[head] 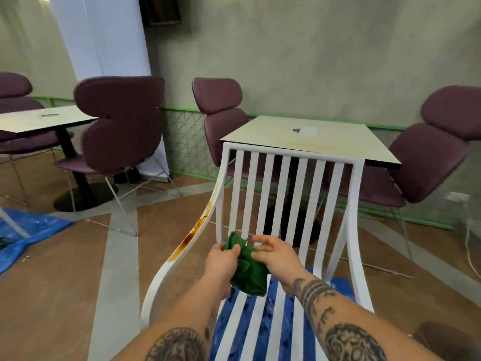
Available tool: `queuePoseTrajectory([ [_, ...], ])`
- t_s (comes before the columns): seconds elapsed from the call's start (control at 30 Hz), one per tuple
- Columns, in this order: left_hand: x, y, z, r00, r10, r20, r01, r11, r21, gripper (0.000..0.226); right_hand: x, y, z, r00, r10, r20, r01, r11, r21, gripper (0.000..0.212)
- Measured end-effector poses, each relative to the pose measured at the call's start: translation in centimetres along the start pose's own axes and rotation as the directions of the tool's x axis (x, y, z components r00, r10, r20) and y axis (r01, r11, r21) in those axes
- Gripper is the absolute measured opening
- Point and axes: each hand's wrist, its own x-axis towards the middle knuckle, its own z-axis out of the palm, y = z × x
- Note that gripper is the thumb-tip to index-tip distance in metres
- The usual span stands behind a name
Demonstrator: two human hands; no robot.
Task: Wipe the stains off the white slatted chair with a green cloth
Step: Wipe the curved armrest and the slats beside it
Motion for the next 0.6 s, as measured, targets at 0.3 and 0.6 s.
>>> queuePoseTrajectory([
  [0.3,-3.6,4.5,1.4,0.996,0.007,0.093,0.008,0.985,-0.170,0.031,-1.7,-7.1,-4.4,0.990,-0.104,-0.097,0.114,0.989,0.099,0.021],
  [0.6,-4.8,6.1,2.1,0.968,0.119,0.221,-0.111,0.993,-0.050,0.038,-2.8,-9.9,-6.3,0.966,-0.223,-0.128,0.223,0.975,-0.014,0.020],
])
